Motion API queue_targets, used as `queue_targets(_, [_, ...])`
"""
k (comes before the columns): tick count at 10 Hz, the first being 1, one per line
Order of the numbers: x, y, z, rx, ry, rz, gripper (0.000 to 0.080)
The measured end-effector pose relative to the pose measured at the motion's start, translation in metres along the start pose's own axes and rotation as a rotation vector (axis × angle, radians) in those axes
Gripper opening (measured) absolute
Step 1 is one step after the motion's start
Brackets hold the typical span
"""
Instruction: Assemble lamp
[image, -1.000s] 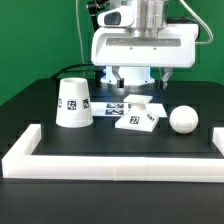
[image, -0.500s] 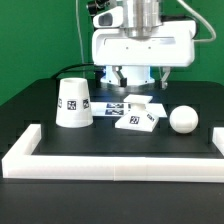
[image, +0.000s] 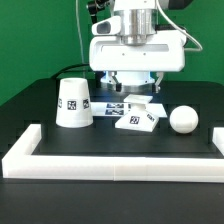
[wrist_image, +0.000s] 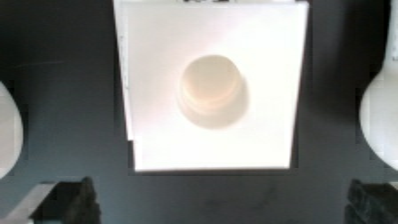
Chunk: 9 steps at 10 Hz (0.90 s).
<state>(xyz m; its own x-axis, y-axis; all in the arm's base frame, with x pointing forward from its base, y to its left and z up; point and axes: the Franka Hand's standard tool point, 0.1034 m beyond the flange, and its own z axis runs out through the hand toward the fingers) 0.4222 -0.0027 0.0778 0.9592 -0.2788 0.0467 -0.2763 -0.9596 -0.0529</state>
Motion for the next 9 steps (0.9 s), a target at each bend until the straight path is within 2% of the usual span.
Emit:
queue_targets(3, [-0.001, 0.0, 0.001, 0.0, -0.001, -0.003, 0.07])
queue_targets(6, [-0.017, 0.005, 0.013, -0.006, -0.001, 0.007, 0.07])
queue_targets(9, [-0.021, 0.003, 0.024, -0.011, 0.0, -0.003, 0.07])
